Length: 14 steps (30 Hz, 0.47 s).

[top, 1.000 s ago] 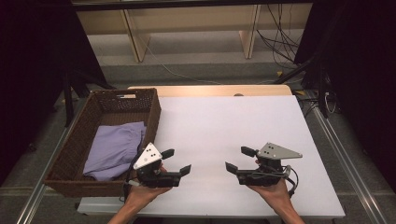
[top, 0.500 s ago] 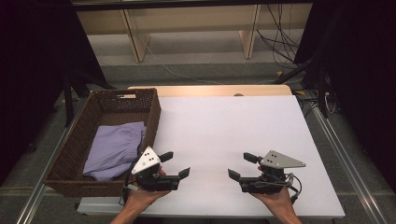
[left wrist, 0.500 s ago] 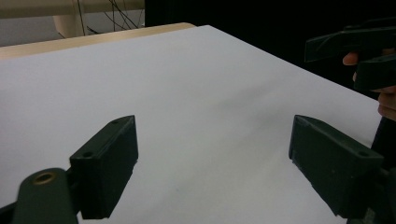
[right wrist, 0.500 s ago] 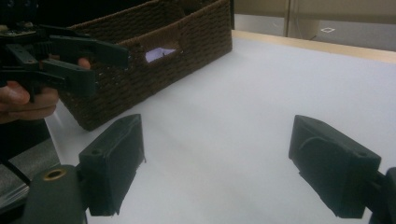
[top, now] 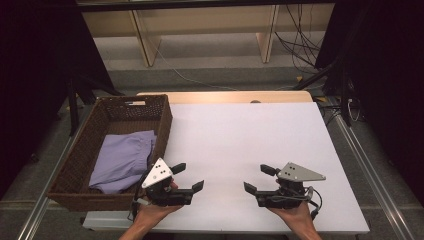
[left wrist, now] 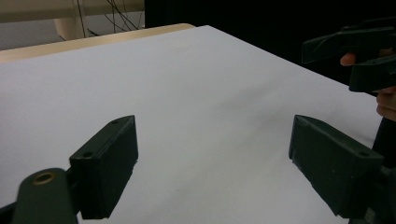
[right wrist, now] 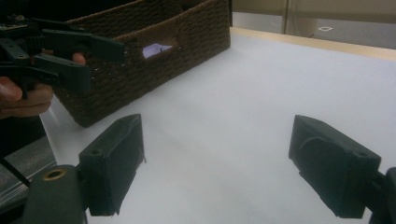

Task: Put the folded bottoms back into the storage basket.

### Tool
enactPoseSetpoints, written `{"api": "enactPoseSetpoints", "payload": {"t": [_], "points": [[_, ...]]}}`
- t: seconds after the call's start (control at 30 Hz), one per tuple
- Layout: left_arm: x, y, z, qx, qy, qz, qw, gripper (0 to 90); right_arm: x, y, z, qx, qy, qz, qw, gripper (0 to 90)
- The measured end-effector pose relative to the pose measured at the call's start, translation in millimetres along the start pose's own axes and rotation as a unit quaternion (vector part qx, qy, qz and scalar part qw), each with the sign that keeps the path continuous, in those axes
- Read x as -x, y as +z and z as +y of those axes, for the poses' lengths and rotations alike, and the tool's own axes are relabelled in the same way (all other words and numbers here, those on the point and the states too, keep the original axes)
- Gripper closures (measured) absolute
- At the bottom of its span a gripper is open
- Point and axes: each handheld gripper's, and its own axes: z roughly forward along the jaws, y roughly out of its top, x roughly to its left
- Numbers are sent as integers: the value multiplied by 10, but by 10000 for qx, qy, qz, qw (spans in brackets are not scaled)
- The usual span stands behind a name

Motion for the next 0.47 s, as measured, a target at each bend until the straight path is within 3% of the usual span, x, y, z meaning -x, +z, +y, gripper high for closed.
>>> {"api": "enactPoseSetpoints", "payload": {"t": [0.47], "points": [[15,3,-3,12,41,0,10000,156,7,-16,12,75,2,-27,10000,191]]}}
